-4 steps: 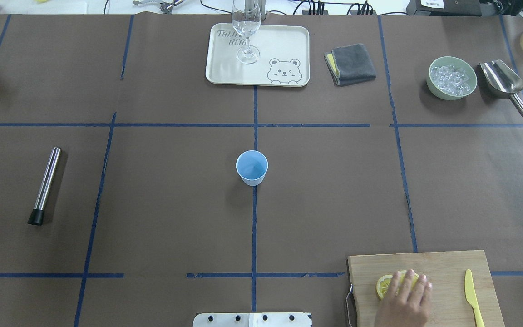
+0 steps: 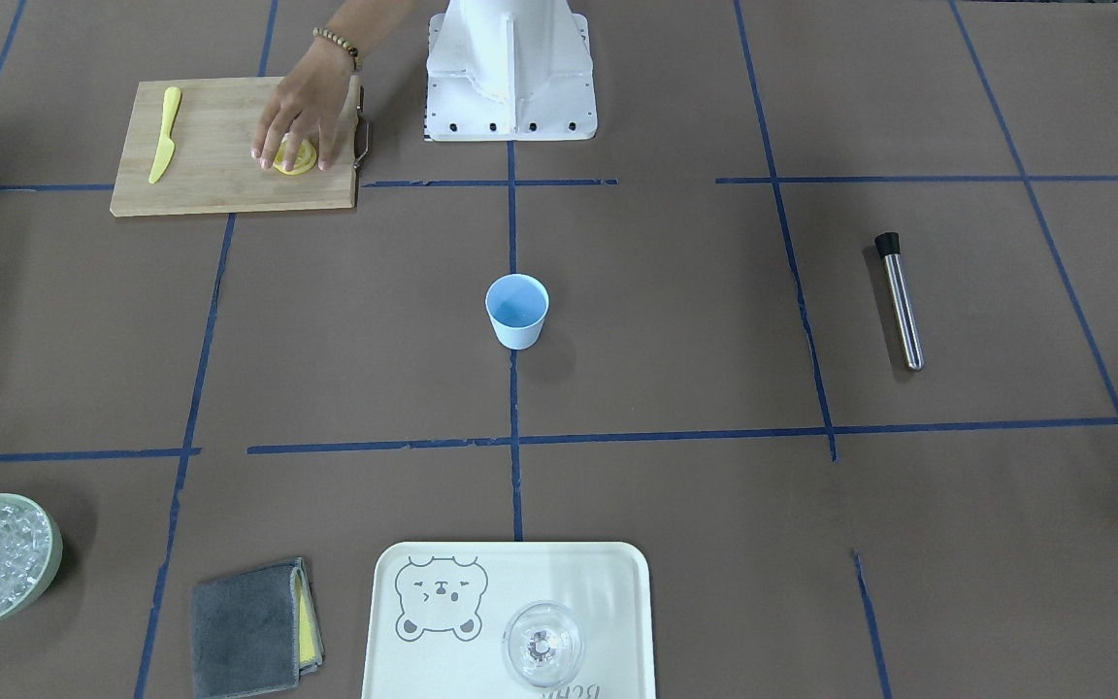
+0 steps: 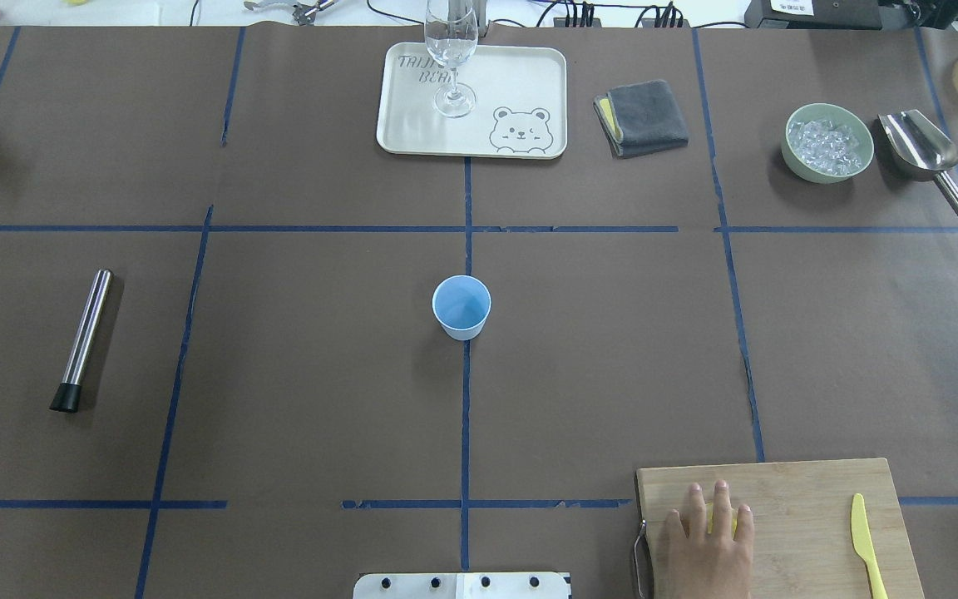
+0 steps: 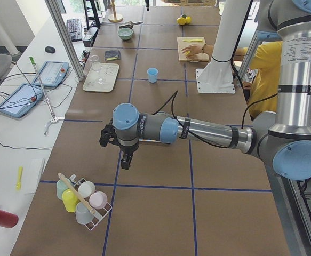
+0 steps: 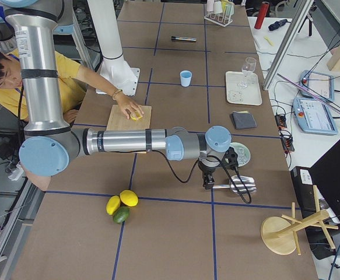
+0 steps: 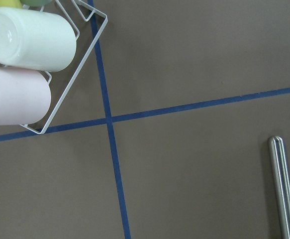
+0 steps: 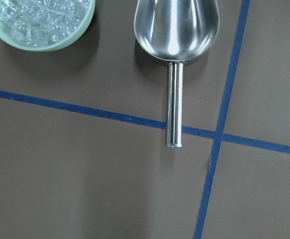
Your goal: Squeeze lemon into cup
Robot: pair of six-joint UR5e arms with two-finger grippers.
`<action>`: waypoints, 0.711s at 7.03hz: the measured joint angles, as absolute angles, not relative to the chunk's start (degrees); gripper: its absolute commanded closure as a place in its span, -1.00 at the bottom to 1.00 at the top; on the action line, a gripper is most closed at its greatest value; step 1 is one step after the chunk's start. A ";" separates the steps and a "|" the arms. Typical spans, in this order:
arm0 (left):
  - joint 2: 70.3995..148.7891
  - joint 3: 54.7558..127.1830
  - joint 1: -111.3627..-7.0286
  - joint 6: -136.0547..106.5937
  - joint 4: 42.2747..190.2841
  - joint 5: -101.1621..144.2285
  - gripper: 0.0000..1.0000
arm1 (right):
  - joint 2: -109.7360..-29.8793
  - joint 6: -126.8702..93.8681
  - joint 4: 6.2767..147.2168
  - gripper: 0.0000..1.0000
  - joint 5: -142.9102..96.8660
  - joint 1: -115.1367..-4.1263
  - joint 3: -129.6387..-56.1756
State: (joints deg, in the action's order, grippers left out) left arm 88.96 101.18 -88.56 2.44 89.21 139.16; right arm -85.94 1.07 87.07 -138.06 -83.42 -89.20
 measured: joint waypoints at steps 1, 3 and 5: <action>88.95 101.28 -88.56 2.45 89.18 139.14 -1.00 | -86.01 0.99 87.04 -1.00 -138.19 -83.41 -89.20; 88.94 101.32 -88.51 2.44 89.20 139.13 -1.00 | -86.16 0.67 86.87 -1.00 -138.25 -83.41 -89.20; 88.96 101.69 -88.53 2.38 89.21 139.13 -1.00 | -86.21 0.47 86.77 -1.00 -138.24 -83.41 -89.15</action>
